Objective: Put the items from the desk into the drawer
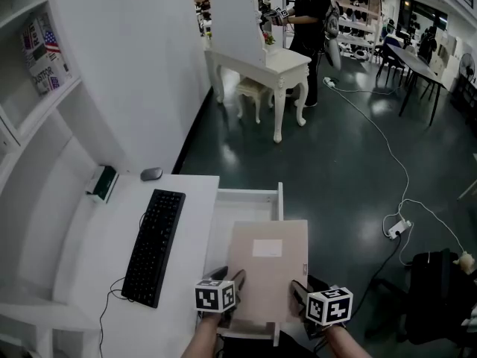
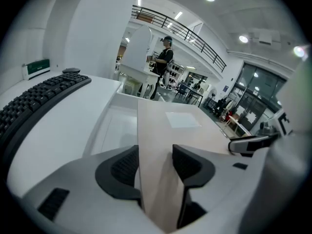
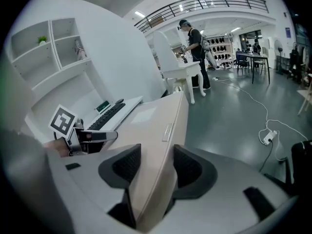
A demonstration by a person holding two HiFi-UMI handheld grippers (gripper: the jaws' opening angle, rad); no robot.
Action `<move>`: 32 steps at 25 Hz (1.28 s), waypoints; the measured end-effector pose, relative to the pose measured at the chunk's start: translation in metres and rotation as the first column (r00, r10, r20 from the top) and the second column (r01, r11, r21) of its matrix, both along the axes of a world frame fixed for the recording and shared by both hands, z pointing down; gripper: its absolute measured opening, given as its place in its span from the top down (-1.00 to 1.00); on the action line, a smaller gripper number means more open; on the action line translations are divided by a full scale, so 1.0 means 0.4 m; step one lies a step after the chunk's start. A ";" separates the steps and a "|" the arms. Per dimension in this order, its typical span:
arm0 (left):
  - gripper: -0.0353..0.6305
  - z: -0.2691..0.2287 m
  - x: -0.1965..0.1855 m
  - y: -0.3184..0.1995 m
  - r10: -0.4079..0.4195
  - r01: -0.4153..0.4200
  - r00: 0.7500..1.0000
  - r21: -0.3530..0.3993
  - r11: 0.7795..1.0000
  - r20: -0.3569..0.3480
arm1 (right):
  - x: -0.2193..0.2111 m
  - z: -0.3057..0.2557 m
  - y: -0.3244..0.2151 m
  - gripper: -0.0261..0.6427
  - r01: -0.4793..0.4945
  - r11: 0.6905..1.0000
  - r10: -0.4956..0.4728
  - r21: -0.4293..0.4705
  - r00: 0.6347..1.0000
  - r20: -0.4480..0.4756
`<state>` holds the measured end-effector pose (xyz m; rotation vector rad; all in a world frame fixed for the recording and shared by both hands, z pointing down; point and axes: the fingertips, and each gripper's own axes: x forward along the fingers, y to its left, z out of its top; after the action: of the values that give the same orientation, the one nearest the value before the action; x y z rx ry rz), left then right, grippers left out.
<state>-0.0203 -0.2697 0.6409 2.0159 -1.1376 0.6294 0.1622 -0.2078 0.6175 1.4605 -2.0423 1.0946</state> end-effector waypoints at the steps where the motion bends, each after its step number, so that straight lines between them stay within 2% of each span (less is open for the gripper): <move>1: 0.25 0.004 0.000 -0.001 -0.003 0.003 1.000 -0.003 1.000 -0.003 | 0.002 0.000 -0.001 0.30 -0.002 1.000 0.002 0.004 1.000 -0.003; 7: 0.25 0.015 0.004 -0.013 -0.021 0.021 0.999 -0.009 1.000 -0.027 | 0.008 -0.005 -0.018 0.30 -0.002 1.000 0.003 0.028 0.999 -0.033; 14: 0.25 0.028 -0.009 -0.013 -0.061 0.061 0.998 -0.016 0.998 -0.015 | -0.004 -0.022 -0.024 0.30 0.005 0.997 0.002 0.073 0.996 -0.090; 19: 0.25 -0.019 -0.055 -0.035 -0.137 0.137 0.991 0.055 0.989 -0.006 | -0.027 -0.024 -0.033 0.30 0.017 0.997 -0.008 0.081 0.994 -0.108; 24: 0.25 -0.105 -0.098 -0.050 -0.208 0.217 0.975 0.139 0.966 -0.075 | -0.081 -0.014 -0.036 0.25 0.055 0.996 -0.047 0.066 0.992 -0.114; 27: 0.25 -0.137 -0.119 -0.049 -0.236 0.252 0.965 0.163 0.954 -0.113 | -0.126 0.012 -0.034 0.24 0.092 0.995 -0.086 0.046 0.989 -0.124; 32: 0.26 -0.147 -0.153 -0.034 -0.262 0.280 0.957 0.169 0.945 -0.123 | -0.178 0.040 -0.048 0.22 0.165 0.986 -0.159 0.031 0.977 -0.144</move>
<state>-0.0813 -0.2832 0.5823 1.9679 -1.4251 0.2899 0.0909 -0.2269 0.6336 1.3245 -2.0546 0.8627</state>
